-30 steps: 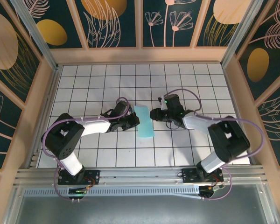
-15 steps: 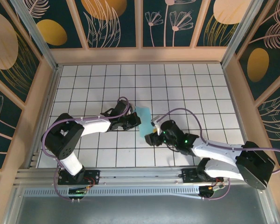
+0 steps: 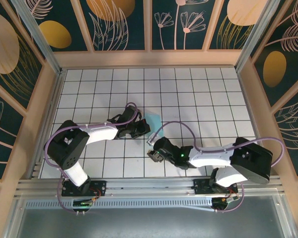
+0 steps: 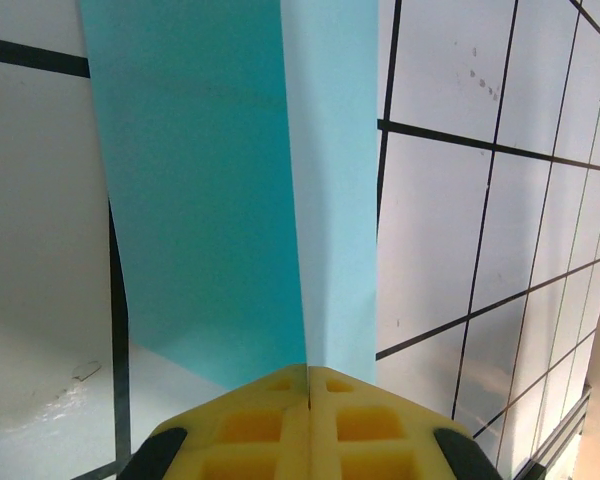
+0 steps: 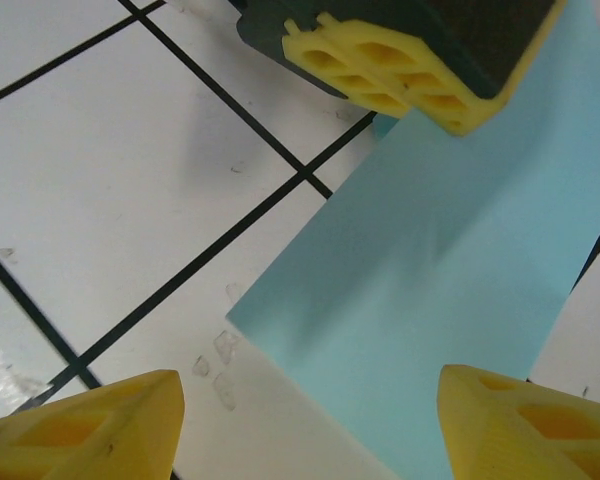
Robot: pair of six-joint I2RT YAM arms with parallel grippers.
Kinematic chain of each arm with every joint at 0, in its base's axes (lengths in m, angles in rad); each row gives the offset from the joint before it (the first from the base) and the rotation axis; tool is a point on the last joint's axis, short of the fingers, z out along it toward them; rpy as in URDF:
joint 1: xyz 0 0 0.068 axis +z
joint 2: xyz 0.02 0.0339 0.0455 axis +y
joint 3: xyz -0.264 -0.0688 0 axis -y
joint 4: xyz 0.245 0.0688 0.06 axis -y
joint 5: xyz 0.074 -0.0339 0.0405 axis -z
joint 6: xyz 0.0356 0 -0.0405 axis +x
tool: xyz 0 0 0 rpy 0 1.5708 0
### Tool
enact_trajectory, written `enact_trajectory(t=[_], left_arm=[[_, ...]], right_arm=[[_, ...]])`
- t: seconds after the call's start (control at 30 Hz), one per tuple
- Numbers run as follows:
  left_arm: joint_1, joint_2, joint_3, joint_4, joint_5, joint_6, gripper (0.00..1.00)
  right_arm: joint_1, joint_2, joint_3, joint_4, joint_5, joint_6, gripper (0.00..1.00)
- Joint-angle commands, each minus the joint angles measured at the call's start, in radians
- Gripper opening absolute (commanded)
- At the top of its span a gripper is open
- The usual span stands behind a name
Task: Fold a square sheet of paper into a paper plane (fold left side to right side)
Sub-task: Third fold the triangle at the center of the table.
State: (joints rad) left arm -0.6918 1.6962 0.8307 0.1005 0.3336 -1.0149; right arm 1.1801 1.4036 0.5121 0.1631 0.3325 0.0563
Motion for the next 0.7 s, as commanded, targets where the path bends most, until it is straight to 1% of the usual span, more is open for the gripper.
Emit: enact_trajectory(t=[0.0,0.13,0.37,0.47,0.57,0.6,0.67], left_arm=[[0.008,0.003,0.019,-0.015,0.018,0.012,0.0],[0.007,0.002,0.018,-0.016,0.018,0.012,0.0],[0.006,0.005,0.008,-0.016,0.01,0.015,0.0],[0.006,0.01,0.008,-0.015,0.009,0.015,0.01],[0.007,0.01,0.007,-0.015,0.004,0.018,0.08],[0.007,0.007,0.007,-0.017,0.004,0.022,0.11],[0.015,-0.008,0.005,-0.03,0.004,0.034,0.18]], right_arm=[[0.007,0.044,0.052,0.057,0.063,-0.05,0.66],[0.001,0.084,0.071,0.089,0.088,-0.06,0.61],[-0.011,0.08,0.075,0.06,0.065,-0.045,0.33],[-0.011,0.069,0.068,0.046,0.039,-0.036,0.18],[-0.013,0.064,0.062,0.038,0.01,-0.02,0.03],[-0.016,0.064,0.062,0.035,-0.001,-0.014,0.0],[-0.024,0.063,0.062,0.03,-0.038,0.001,0.0]])
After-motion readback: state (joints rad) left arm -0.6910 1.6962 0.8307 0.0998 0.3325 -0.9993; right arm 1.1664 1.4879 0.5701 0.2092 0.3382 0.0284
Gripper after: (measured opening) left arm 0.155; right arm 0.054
